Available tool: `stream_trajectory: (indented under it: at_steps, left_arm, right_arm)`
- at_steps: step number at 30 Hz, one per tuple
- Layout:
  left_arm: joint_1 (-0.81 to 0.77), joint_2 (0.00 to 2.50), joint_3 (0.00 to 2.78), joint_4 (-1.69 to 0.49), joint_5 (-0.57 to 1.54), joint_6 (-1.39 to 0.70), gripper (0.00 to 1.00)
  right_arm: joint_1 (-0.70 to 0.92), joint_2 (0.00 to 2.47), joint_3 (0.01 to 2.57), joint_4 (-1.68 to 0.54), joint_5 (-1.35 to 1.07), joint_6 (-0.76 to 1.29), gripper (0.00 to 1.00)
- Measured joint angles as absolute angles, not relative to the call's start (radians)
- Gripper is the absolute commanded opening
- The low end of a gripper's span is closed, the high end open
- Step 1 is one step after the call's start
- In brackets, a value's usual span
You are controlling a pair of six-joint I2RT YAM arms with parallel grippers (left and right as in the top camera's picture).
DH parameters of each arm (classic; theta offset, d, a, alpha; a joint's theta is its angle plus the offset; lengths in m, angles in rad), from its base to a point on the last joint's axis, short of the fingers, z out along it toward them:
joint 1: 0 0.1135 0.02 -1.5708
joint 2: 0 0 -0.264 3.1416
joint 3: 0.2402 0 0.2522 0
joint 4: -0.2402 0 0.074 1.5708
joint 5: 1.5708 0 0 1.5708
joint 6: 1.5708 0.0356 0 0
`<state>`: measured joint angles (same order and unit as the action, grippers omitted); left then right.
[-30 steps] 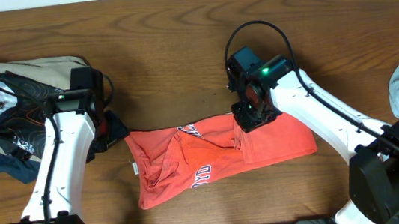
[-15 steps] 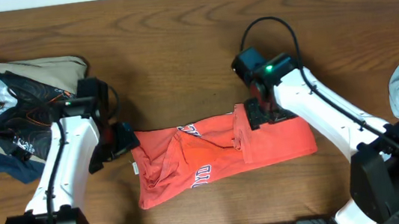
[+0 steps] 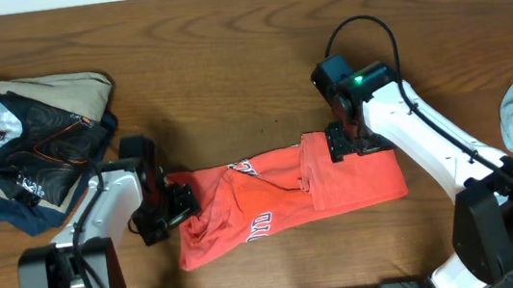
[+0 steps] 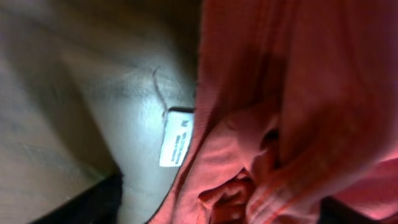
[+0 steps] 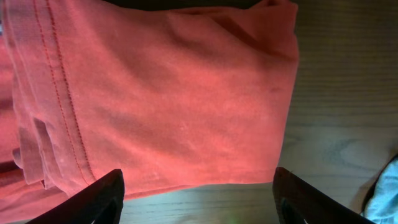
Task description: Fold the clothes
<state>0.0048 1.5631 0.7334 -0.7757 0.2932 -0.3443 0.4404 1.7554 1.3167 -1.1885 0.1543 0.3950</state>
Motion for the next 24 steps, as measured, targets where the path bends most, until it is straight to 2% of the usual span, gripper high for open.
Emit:
stream_trajectory:
  at_steps: [3, 6, 8, 9, 10, 17, 24]
  left_arm:
    - [0.005, 1.542, 0.708, -0.738, 0.328, -0.34, 0.61]
    - [0.005, 1.524, 0.686, -0.702, 0.365, -0.34, 0.52]
    - [0.005, 1.522, 0.678, -0.685, 0.389, -0.343, 0.34]
    - [0.005, 1.523, 0.675, -0.675, 0.405, -0.34, 0.19]
    - [0.005, 1.524, 0.671, -0.667, 0.412, -0.343, 0.08]
    - [0.005, 1.543, 0.681, -0.666, 0.429, -0.332, 0.06]
    - [0.03, 1.577, 0.879, -0.884, 0.227, -0.332, 0.06]
  right_arm:
    - [0.44, 1.755, 1.317, -1.188, 0.154, 0.395, 0.74]
    - [0.44, 1.755, 1.317, -1.188, 0.154, 0.395, 0.75]
    - [0.44, 1.755, 1.317, -1.188, 0.154, 0.395, 0.75]
    - [0.44, 1.755, 1.317, -1.188, 0.154, 0.395, 0.75]
    - [0.44, 1.755, 1.317, -1.188, 0.154, 0.395, 0.74]
    - [0.437, 1.755, 1.316, -1.189, 0.16, 0.395, 0.77]
    - [0.343, 1.755, 1.315, -1.189, 0.168, 0.381, 0.79]
